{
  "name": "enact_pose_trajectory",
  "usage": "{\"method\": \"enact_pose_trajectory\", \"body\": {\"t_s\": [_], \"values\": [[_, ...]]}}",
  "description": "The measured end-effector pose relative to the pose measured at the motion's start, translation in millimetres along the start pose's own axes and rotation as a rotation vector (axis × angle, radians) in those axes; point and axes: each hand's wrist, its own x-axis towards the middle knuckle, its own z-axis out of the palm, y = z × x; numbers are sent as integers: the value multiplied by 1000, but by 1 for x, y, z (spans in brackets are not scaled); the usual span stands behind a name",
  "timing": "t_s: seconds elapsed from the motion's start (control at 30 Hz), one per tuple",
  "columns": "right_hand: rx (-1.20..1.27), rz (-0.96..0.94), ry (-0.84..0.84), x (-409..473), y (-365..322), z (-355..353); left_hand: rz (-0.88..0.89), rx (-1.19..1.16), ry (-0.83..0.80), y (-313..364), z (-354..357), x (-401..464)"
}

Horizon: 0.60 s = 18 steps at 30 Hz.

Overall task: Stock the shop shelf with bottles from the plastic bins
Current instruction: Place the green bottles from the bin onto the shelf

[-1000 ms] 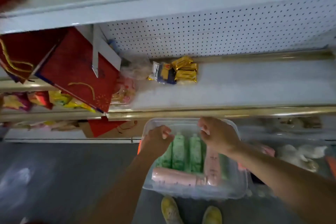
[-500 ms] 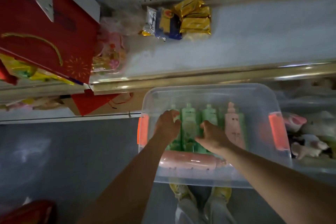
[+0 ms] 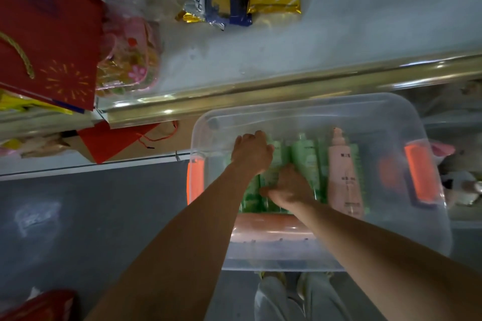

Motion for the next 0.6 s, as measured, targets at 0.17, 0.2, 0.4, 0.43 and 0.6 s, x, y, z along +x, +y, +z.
{"method": "enact_pose_trajectory", "body": {"t_s": [0.17, 0.2, 0.4, 0.43, 0.6], "values": [[62, -32, 7, 0, 6, 3, 28, -155, 1, -1, -9, -12], [84, -22, 19, -5, 5, 0, 31, -206, 2, -1, -10, -16], [169, 49, -2, -26, -2, -26, 4, -459, 19, 9, -23, -36], [193, 64, -21, -28, -2, -31, -13, -510, 18, 12, -26, -39], [247, 47, -97, -50, -6, -57, -142, -766, 34, 20, -41, -56]]}}
